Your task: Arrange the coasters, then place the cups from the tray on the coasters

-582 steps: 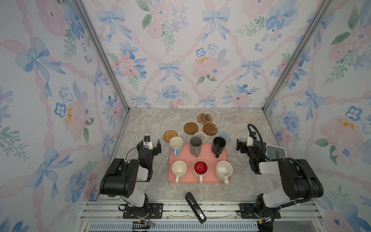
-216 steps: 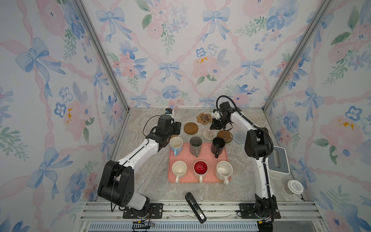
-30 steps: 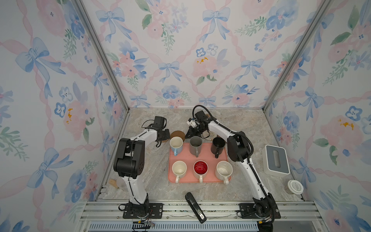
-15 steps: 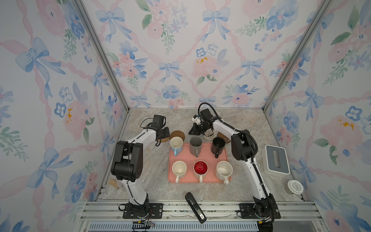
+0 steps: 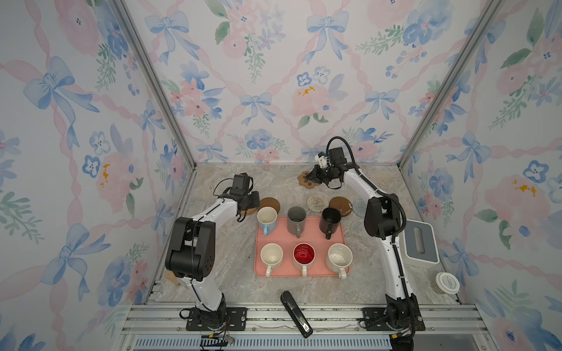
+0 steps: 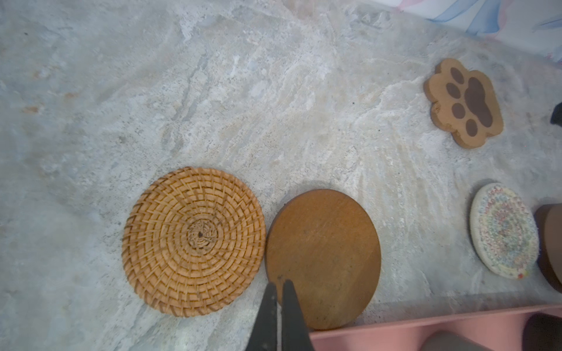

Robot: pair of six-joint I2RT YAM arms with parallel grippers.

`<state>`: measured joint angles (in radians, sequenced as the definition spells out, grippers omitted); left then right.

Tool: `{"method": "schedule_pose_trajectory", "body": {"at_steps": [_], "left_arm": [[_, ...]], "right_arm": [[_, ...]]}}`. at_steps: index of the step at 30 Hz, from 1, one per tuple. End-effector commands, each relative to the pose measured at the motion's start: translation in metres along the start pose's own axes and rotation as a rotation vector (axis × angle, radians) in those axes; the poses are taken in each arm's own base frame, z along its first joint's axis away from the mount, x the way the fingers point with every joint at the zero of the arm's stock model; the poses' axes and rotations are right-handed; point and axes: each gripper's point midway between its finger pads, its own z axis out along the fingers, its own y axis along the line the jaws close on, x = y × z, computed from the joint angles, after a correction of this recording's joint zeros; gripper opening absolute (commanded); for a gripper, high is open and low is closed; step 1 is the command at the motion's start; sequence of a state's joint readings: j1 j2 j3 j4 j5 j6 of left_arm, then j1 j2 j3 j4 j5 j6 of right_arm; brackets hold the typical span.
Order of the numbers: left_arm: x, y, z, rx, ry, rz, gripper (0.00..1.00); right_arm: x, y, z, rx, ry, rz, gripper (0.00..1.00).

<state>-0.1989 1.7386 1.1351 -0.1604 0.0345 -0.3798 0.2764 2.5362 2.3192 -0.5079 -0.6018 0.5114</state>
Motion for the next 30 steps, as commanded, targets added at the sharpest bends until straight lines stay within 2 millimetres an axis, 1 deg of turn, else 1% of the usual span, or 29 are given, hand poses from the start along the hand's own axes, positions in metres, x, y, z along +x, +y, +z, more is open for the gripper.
{"method": "schedule_pose_trajectory", "body": {"at_steps": [1, 4, 7, 11, 16, 20, 26, 30], "left_arm": [[-0.006, -0.013, -0.006, 0.043, -0.044, -0.004, 0.0], [-0.007, -0.021, -0.007, 0.065, -0.061, 0.003, 0.0], [-0.006, -0.029, -0.007, 0.089, -0.061, 0.004, 0.0], [-0.001, -0.038, -0.007, 0.111, -0.053, 0.009, 0.0], [0.005, -0.04, -0.004, 0.117, -0.041, -0.001, 0.0], [0.008, -0.041, -0.003, 0.123, -0.031, -0.007, 0.0], [0.006, -0.044, -0.007, 0.129, -0.041, 0.0, 0.0], [0.004, -0.046, -0.01, 0.132, -0.049, 0.006, 0.0]], "right_arm": [[-0.026, -0.024, 0.008, 0.018, -0.083, 0.054, 0.03], [-0.045, -0.038, 0.009, 0.025, -0.145, 0.089, 0.01], [-0.057, -0.054, 0.009, 0.028, -0.193, 0.142, 0.0], [-0.064, -0.075, 0.009, 0.062, -0.226, 0.174, 0.0], [-0.071, -0.1, 0.005, 0.103, -0.256, 0.202, 0.0], [-0.07, -0.113, 0.004, 0.121, -0.248, 0.22, 0.0], [-0.058, -0.128, 0.008, 0.18, -0.216, 0.224, 0.0], [-0.05, -0.133, 0.014, 0.194, -0.192, 0.22, 0.0]]}}
